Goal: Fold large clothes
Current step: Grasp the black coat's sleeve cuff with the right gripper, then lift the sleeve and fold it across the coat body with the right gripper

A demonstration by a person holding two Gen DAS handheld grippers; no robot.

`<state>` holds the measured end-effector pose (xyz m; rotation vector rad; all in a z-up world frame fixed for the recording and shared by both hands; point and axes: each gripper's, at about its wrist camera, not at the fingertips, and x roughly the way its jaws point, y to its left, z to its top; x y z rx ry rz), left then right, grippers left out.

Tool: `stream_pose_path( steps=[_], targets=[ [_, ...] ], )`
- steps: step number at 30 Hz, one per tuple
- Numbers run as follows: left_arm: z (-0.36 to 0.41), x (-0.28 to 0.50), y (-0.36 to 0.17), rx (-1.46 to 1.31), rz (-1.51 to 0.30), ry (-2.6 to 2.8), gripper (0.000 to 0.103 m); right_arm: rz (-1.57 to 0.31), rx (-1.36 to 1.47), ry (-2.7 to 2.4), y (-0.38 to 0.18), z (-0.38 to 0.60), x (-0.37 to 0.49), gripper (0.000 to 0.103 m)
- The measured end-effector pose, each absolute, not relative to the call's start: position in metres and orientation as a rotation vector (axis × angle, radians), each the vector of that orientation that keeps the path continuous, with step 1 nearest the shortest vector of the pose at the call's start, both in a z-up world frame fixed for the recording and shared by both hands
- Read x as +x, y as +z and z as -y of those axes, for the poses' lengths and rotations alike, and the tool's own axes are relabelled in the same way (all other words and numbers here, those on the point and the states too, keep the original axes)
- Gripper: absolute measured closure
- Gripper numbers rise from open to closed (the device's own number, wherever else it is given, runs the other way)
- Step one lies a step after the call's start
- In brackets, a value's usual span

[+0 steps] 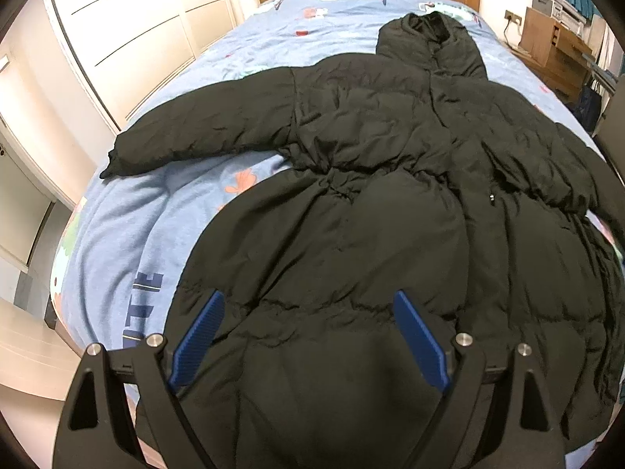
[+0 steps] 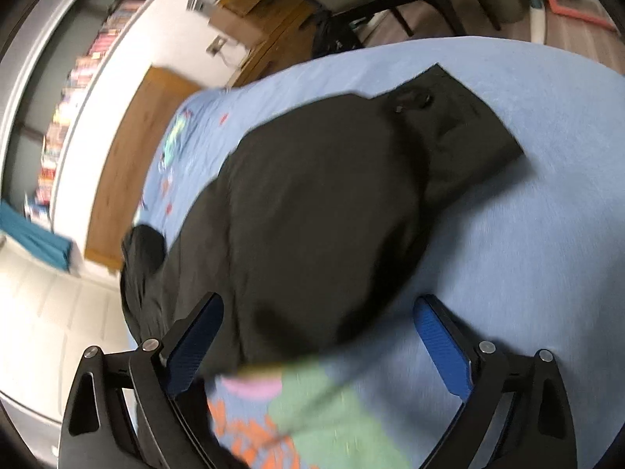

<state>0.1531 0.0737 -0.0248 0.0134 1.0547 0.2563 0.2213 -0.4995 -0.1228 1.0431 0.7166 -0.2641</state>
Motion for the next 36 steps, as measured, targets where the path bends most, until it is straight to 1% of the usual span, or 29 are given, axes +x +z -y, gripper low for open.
stream_pose_path(
  steps=[1, 2, 3, 5, 7, 8, 9, 10, 11, 14, 19, 26, 31, 36],
  targets=[
    [-0.073, 0.157, -0.027, 0.012, -1.061, 0.256, 0.015, -0.703, 1.051, -0.264, -0.123, 0.504, 0.223, 0.014],
    [-0.074, 0.16, -0.029, 0.01, -1.064, 0.255, 0.015, -0.69, 1.06, -0.263, -0.124, 0.509, 0.225, 0.024],
    [-0.073, 0.163, -0.031, 0.009, -1.066, 0.253, 0.015, -0.681, 1.073, -0.263, -0.125, 0.513, 0.228, 0.03],
    [-0.073, 0.168, -0.033, 0.005, -1.07, 0.245, 0.015, -0.644, 1.124, -0.267, -0.129, 0.523, 0.232, 0.055],
    [-0.072, 0.172, -0.034, 0.005, -1.069, 0.235, 0.015, -0.623, 1.164, -0.256, -0.132, 0.524, 0.232, 0.065],
    [-0.071, 0.173, -0.034, 0.006, -1.068, 0.231, 0.015, -0.607, 1.176, -0.249, -0.131, 0.526, 0.233, 0.073],
    [-0.071, 0.175, -0.034, 0.005, -1.066, 0.227, 0.015, -0.598, 1.168, -0.246, -0.126, 0.522, 0.238, 0.078],
    [-0.071, 0.176, -0.035, 0.003, -1.063, 0.224, 0.015, -0.588, 1.149, -0.24, -0.121, 0.522, 0.239, 0.085],
    [-0.072, 0.177, -0.034, -0.001, -1.06, 0.222, 0.015, -0.577, 1.128, -0.235, -0.113, 0.518, 0.242, 0.089],
    [-0.076, 0.177, -0.033, -0.014, -1.043, 0.226, 0.015, -0.534, 1.059, -0.195, -0.084, 0.514, 0.247, 0.093],
    [-0.089, 0.17, -0.025, -0.037, -0.999, 0.245, 0.015, -0.482, 0.93, -0.097, -0.026, 0.491, 0.266, 0.094],
    [-0.115, 0.156, -0.019, -0.11, -0.988, 0.239, 0.015, -0.457, 0.762, 0.098, 0.054, 0.407, 0.297, 0.094],
    [-0.139, 0.143, -0.017, -0.138, -0.968, 0.271, 0.015, -0.499, 0.658, 0.22, 0.078, 0.327, 0.316, 0.094],
    [-0.166, 0.126, -0.014, -0.16, -0.927, 0.31, 0.015, -0.577, 0.579, 0.316, 0.07, 0.249, 0.33, 0.094]
  ],
)
